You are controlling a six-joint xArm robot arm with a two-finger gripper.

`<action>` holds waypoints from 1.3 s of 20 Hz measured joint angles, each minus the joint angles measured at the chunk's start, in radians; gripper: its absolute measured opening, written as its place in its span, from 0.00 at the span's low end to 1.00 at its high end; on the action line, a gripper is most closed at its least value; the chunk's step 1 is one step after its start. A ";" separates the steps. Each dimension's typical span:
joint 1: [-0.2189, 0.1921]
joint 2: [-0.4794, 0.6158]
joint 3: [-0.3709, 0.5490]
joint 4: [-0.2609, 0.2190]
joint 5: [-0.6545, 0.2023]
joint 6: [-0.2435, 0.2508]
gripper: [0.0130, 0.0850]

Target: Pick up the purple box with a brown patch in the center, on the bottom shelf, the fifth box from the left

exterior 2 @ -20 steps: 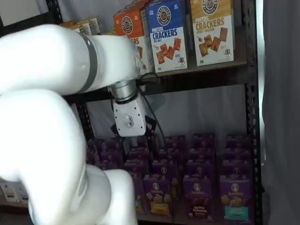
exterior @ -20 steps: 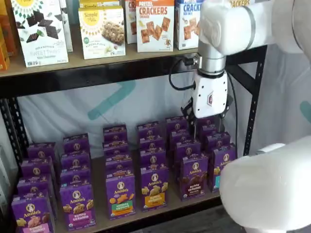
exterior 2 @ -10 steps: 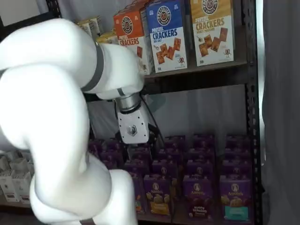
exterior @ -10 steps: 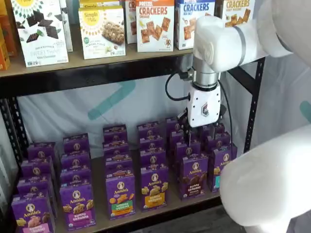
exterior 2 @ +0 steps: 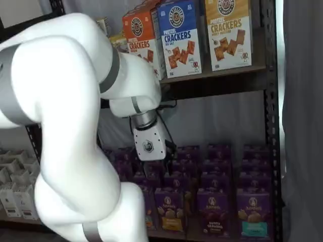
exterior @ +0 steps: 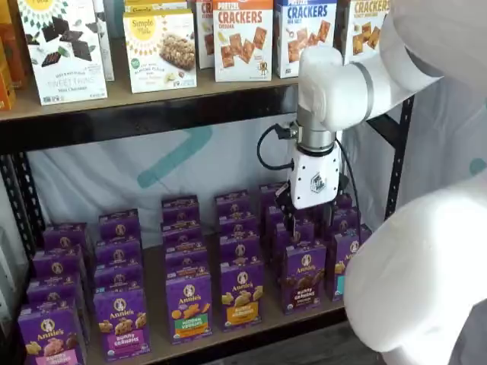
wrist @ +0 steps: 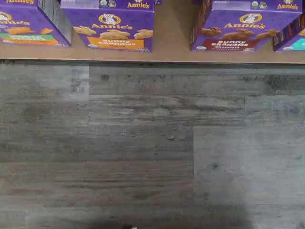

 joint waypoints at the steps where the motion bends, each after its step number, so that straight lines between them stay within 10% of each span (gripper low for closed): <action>1: -0.004 0.017 -0.001 -0.003 -0.016 -0.001 1.00; 26: -0.092 0.419 -0.093 0.038 -0.324 -0.114 1.00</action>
